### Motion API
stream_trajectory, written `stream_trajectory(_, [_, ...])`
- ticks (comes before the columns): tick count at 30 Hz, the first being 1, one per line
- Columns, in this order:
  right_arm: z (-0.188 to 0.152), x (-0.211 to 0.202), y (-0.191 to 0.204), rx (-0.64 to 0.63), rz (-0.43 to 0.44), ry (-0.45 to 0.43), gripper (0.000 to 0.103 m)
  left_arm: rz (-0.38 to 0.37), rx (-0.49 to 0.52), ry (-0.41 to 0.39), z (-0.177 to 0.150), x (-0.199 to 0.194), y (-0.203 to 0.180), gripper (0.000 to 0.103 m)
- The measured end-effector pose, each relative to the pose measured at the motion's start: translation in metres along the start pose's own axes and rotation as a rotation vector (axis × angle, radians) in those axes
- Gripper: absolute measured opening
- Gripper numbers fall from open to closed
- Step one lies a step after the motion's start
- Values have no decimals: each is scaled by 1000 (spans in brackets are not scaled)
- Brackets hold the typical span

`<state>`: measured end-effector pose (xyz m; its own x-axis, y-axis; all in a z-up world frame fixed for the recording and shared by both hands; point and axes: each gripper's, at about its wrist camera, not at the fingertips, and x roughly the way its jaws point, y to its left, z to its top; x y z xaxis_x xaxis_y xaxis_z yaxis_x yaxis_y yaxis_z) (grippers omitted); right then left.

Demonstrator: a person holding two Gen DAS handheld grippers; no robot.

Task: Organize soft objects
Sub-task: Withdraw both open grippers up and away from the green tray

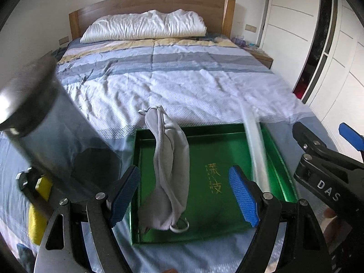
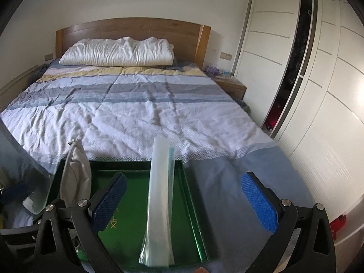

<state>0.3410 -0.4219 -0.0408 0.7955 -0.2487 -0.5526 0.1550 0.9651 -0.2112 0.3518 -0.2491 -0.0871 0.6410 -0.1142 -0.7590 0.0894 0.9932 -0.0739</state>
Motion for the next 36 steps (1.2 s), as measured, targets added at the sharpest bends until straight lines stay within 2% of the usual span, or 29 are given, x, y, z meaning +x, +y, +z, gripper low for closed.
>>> stream_trajectory(10, [-13, -90, 6, -6, 19, -47, 103, -52, -2, -56, -15, -83, 19, 76])
stream_trajectory(22, [-72, -224, 44, -37, 91, -76, 103, -31, 35, -89, -84, -180, 87, 76])
stream_trajectory(29, [-103, -281, 86, -88, 157, -72, 103, 46, 35, -102, -135, -221, 152, 76])
stream_trajectory(36, [-113, -317, 131, -133, 242, -72, 103, 151, -51, -62, -177, -237, 238, 76])
